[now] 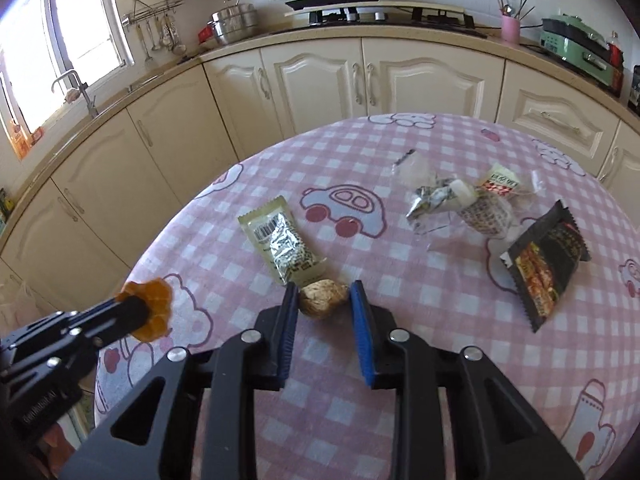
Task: Collect trash
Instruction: 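Grasp the orange peel with the left tool while the right tool grasps the brown cookie piece, then carry both over the bucket while the left tool opens to drop the orange peel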
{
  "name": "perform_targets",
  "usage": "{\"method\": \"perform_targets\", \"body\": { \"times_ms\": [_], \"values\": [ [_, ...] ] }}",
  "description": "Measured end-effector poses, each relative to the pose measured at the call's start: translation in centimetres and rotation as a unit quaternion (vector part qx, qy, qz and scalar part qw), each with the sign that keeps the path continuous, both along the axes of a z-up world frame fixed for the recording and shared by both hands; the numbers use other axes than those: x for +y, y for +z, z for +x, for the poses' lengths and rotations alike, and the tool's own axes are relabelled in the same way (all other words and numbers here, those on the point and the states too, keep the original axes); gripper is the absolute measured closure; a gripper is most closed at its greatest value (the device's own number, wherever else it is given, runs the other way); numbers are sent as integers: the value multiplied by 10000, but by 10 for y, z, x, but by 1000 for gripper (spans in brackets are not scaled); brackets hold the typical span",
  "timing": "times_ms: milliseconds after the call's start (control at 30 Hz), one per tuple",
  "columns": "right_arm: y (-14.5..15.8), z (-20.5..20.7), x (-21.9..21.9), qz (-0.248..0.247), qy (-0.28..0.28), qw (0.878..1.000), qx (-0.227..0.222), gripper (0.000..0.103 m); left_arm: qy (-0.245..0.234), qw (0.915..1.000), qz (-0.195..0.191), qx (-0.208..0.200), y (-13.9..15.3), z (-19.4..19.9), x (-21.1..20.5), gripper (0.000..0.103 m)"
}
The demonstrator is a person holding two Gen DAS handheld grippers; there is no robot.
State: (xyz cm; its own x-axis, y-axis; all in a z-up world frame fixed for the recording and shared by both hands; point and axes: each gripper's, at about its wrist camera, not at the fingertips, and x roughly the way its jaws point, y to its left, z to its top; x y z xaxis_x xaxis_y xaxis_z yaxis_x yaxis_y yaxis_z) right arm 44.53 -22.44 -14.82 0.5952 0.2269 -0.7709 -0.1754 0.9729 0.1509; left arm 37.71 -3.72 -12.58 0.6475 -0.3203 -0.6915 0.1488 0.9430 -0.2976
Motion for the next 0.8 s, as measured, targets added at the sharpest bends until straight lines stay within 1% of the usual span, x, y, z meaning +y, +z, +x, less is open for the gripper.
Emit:
{"method": "perform_targets", "body": {
  "times_ms": [167,300,400,533,633,800],
  "values": [
    [17,-23,6,73,-85,9996,-265,77,96,9999,-72,-107,9,-16,22,99],
    [33,-41,22,260,50,9988,-401,77,187,9996,-106,-178,13,-30,38,99],
    [44,-53,48,352,302,9978,-468,77,301,9992,-111,-223,17,-43,55,99],
    [53,-64,87,539,623,9953,-509,77,571,9981,-5,-247,17,-63,85,99],
    [54,-75,124,640,872,9929,-490,77,812,9963,124,-239,15,-77,108,99],
    [51,-86,171,765,1232,9887,-382,77,1154,9930,186,-177,7,-94,149,99]
  ]
}}
